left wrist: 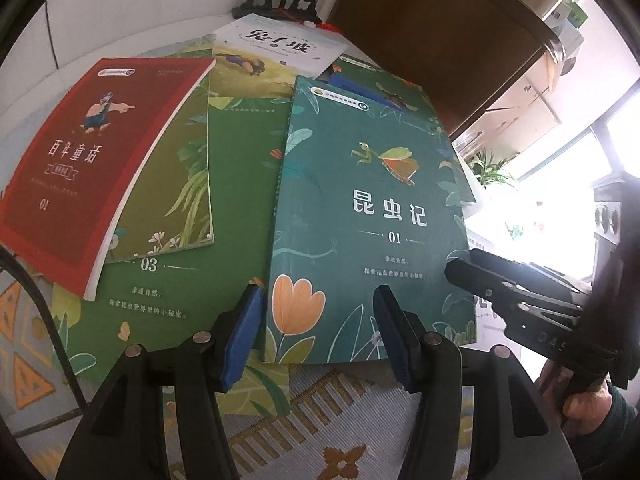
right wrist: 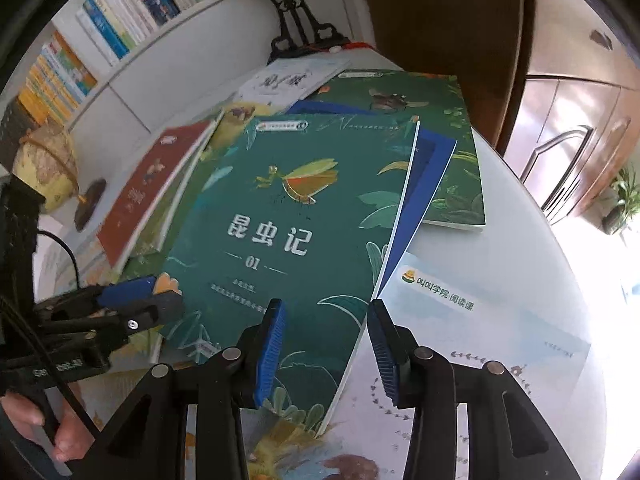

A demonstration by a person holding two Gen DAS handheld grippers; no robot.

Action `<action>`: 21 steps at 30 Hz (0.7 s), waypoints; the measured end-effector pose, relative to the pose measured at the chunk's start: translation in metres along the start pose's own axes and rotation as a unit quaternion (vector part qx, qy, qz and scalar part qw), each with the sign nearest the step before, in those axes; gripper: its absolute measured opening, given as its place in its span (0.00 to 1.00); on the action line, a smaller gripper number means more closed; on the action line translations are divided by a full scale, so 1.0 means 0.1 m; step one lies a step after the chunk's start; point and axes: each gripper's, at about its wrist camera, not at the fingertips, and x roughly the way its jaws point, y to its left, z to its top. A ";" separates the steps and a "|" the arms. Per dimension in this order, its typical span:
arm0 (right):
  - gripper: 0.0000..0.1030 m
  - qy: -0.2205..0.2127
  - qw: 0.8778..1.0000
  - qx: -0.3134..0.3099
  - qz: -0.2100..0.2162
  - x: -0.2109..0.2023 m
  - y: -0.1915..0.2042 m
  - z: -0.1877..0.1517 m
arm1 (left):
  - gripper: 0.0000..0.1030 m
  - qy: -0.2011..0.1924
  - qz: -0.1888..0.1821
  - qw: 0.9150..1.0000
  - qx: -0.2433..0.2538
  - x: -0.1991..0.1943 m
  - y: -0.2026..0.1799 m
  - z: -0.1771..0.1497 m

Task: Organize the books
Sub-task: 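Close the right gripper on the green book's edge while the left gripper pinches it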

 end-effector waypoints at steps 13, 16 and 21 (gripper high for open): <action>0.42 0.002 0.998 0.047 0.049 0.03 -0.22 -0.01 | 0.52 -0.051 -0.155 0.985 -0.055 -0.32 -0.01 -0.04; 0.42 0.005 0.996 0.056 0.070 0.03 -0.21 -0.02 | 0.46 -0.028 -0.165 0.984 -0.057 -0.11 -0.10 -0.03; 0.45 0.010 0.996 0.045 0.073 0.04 -0.11 -0.05 | 0.18 -0.019 -0.169 0.981 -0.097 0.08 -0.13 -0.02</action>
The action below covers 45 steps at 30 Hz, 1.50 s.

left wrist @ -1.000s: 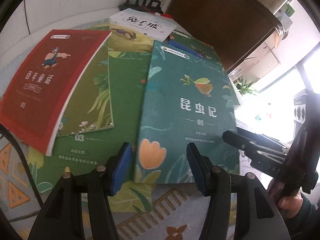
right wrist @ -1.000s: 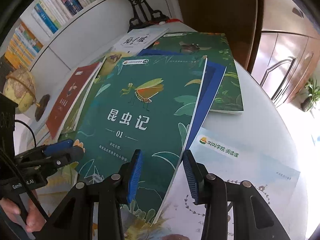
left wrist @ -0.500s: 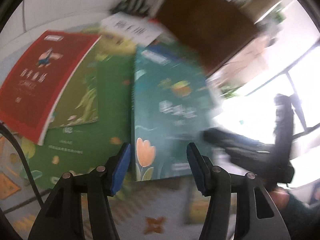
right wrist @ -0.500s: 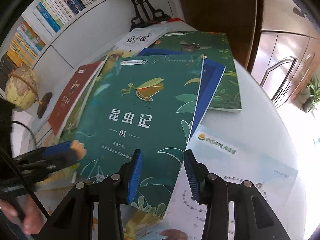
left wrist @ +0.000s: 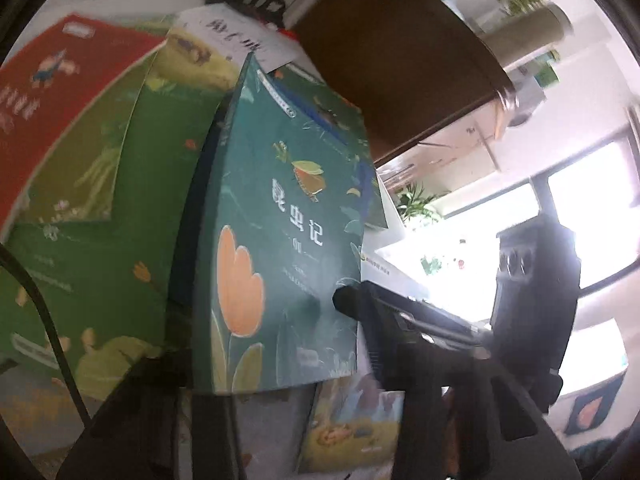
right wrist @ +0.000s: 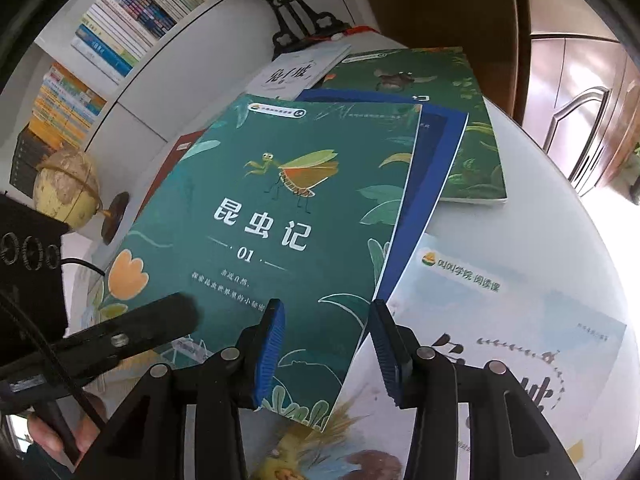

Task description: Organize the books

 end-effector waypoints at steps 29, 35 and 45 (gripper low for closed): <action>0.24 -0.031 0.999 0.015 0.039 -0.29 0.05 0.05 | 0.13 0.004 0.082 0.995 0.048 -0.06 -0.25 0.01; 0.24 -0.057 0.991 -0.117 -0.029 -0.39 0.43 0.00 | 0.16 -0.015 0.157 0.980 0.125 -0.12 -0.51 -0.07; 0.24 -0.092 0.968 -0.234 0.018 -0.69 0.78 -0.12 | 0.19 -0.082 0.160 0.978 0.102 -0.75 -0.47 -0.29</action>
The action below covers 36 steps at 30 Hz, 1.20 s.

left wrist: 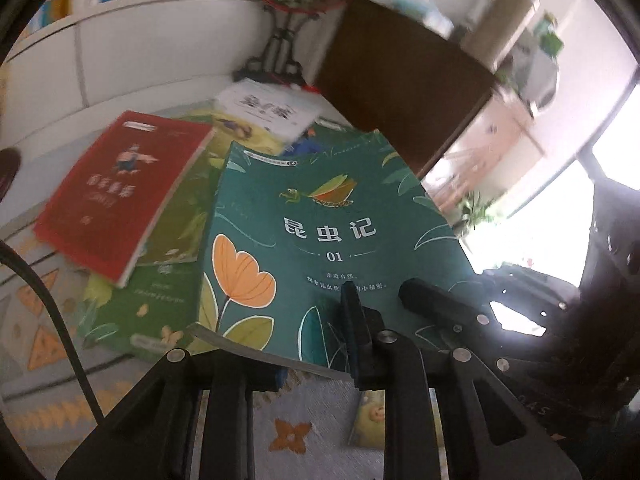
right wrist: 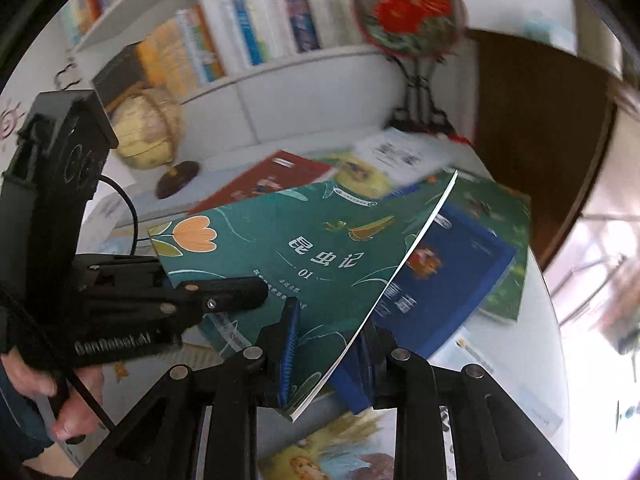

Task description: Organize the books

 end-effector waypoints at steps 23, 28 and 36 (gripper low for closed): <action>0.25 -0.050 0.974 -0.173 0.140 0.10 2.86 0.37 | 0.21 -0.143 0.168 0.968 -0.120 -2.28 1.75 -0.92; 0.26 -0.036 0.970 -0.177 0.162 0.34 3.53 0.26 | 0.21 -0.141 0.190 0.962 -0.137 -2.58 2.26 -1.19; 0.26 0.007 0.969 -0.176 0.174 0.97 4.14 0.21 | 0.21 -0.126 0.190 0.960 -0.164 -2.51 2.99 -1.41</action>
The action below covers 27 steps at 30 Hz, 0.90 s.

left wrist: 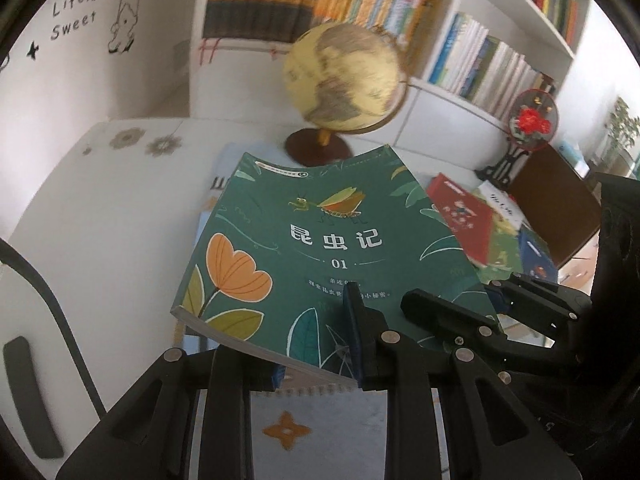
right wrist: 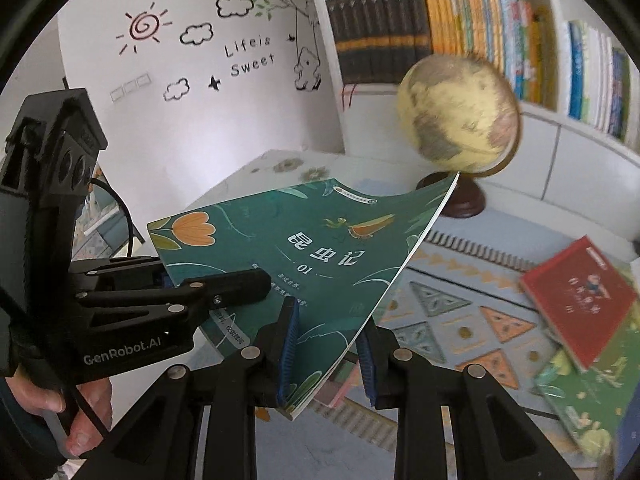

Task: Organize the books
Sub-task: 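Carry the green book with both grippers to the rug by the globe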

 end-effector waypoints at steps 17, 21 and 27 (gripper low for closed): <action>0.26 0.063 0.996 0.059 0.023 0.88 -0.26 -0.23 | 0.22 0.045 -0.009 0.998 -0.036 0.56 0.41 -0.31; 0.26 0.083 0.995 0.054 0.032 1.01 -0.28 -0.31 | 0.23 0.060 -0.005 0.997 -0.039 0.60 0.46 -0.42; 0.26 0.104 0.993 0.045 0.027 1.12 -0.24 -0.40 | 0.25 0.084 -0.014 0.995 -0.058 0.69 0.55 -0.53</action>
